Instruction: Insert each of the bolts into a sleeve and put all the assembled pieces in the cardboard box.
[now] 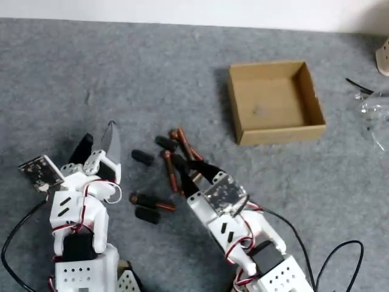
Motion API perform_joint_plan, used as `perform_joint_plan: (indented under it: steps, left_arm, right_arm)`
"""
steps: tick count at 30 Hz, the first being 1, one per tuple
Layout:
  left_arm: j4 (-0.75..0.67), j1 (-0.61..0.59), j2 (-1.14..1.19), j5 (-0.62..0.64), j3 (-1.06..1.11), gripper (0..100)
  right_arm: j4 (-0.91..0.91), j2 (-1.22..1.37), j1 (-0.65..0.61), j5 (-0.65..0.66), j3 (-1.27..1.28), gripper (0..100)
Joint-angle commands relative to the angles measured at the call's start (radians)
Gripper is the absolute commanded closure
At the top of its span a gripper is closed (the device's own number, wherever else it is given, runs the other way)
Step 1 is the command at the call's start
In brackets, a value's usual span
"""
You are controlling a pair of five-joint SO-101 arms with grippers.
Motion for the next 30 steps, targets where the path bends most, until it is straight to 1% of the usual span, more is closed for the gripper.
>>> perform_joint_plan:
  steps: [1,4,6,11,15,17,21,24,27,30]
  left_arm:
    - [0.025,-0.013,-0.01,-0.048,-0.008,78]
    - [0.025,-0.015,-0.01,-0.055,-0.007,78]
    - [0.025,-0.016,-0.01,-0.055,-0.005,78]
    - [0.023,-0.016,-0.01,-0.055,0.016,78]
    - [0.02,-0.044,-0.012,-0.054,0.016,78]
    - [-0.011,-0.059,-0.01,-0.054,0.024,78]
    - [-0.017,-0.091,-0.01,-0.052,0.022,78]
    - [-0.015,-0.116,-0.01,-0.054,0.016,78]
    - [-0.015,-0.148,-0.01,-0.055,0.015,78]
    - [-0.015,-0.154,-0.01,-0.055,0.015,78]
  right_arm:
    - [0.12,0.03,-0.088,0.011,-0.062,92.1]
    - [0.171,0.156,-0.147,0.012,-0.16,92.1]
    - [0.182,0.292,-0.162,0.04,-0.226,92.1]
    - [0.185,0.691,-0.166,0.138,-0.39,92.1]
    - [0.185,0.929,-0.17,0.164,-0.553,92.1]
    - [0.185,1.029,-0.186,0.167,-0.616,92.0]
    - [0.185,1.196,-0.237,0.192,-0.699,92.0]
    - [0.185,1.29,-0.243,0.192,-0.756,92.0]
    - [0.185,1.349,-0.243,0.192,-0.803,92.0]
    - [0.185,1.366,-0.245,0.192,-0.829,92.0]
